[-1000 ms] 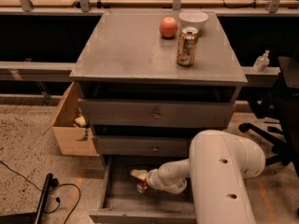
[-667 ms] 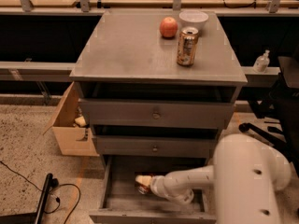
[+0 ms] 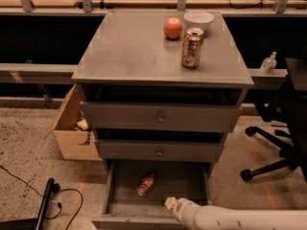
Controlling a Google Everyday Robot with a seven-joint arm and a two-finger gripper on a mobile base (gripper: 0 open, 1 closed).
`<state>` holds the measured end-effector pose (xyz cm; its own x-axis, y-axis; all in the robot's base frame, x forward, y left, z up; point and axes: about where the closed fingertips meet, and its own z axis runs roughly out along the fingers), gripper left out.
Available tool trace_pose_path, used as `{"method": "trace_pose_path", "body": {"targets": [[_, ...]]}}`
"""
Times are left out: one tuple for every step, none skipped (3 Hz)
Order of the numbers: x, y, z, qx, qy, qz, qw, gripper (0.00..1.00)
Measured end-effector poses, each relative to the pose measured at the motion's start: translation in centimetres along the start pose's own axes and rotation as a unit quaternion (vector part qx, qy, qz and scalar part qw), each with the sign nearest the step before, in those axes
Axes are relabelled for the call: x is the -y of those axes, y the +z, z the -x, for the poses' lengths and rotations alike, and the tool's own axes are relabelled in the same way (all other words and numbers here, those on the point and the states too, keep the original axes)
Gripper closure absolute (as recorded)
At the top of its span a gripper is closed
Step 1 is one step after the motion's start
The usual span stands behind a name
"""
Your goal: Place coke can into bottom drawer
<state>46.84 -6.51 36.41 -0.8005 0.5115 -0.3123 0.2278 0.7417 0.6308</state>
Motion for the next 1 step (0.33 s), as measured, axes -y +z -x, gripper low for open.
{"method": "trace_pose_path", "body": {"targets": [[2.42,-3.15,0.74,0.021,0.013,-0.014,0.9996,0.70]]}}
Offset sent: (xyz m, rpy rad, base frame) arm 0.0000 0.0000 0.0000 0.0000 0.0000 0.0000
